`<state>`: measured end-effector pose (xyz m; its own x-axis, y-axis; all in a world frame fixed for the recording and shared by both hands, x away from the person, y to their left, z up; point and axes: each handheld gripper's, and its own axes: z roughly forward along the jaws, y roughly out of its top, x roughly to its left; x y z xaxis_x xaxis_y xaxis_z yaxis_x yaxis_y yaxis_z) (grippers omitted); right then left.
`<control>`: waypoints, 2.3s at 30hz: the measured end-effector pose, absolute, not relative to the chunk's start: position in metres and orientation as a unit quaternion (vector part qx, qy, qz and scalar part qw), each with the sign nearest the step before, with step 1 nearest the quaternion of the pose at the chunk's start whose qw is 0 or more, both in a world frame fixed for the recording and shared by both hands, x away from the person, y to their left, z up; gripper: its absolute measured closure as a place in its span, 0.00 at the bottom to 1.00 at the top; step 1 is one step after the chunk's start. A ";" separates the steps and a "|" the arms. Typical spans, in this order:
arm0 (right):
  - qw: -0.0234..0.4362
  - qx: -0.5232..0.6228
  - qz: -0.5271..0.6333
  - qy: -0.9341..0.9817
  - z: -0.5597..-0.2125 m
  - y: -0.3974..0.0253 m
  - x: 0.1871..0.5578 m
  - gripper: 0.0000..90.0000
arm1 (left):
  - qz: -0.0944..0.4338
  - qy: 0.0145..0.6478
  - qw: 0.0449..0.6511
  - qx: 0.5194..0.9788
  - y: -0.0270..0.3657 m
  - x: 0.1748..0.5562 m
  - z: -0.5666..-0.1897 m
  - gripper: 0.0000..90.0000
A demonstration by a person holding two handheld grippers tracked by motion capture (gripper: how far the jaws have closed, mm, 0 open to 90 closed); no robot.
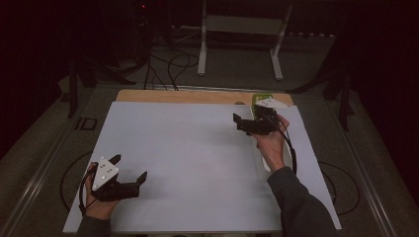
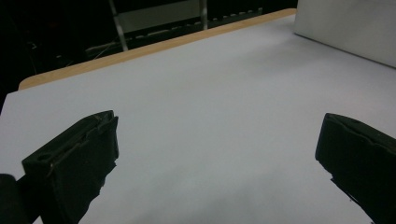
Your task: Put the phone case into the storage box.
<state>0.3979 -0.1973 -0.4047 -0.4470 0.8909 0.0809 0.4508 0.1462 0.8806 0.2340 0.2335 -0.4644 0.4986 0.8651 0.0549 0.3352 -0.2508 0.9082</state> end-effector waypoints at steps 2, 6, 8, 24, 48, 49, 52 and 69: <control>0.237 0.460 0.454 0.725 -0.406 -0.195 0.395 0.09 | 0.290 0.408 0.456 0.736 0.234 0.234 -0.464 0.00; 0.230 0.448 0.457 0.733 -0.409 -0.192 0.388 0.09 | 0.290 0.407 0.457 0.736 0.233 0.234 -0.464 0.00; 0.228 0.443 0.459 0.736 -0.410 -0.190 0.384 0.09 | 0.289 0.406 0.457 0.737 0.233 0.234 -0.464 0.00; 0.191 0.406 0.486 0.750 -0.417 -0.189 0.345 0.09 | 0.285 0.402 0.461 0.738 0.233 0.234 -0.464 0.00; 0.181 0.350 0.518 0.759 -0.445 -0.201 0.290 0.10 | 0.286 0.390 0.473 0.737 0.234 0.230 -0.465 0.00; 0.182 0.348 0.516 0.761 -0.446 -0.201 0.288 0.10 | 0.286 0.388 0.473 0.737 0.233 0.230 -0.465 0.00; 0.188 0.335 0.513 0.768 -0.446 -0.199 0.281 0.10 | 0.285 0.385 0.475 0.738 0.233 0.229 -0.464 0.00; 0.201 0.329 0.536 0.751 -0.467 -0.220 0.261 0.10 | 0.277 0.376 0.485 0.739 0.237 0.224 -0.469 0.00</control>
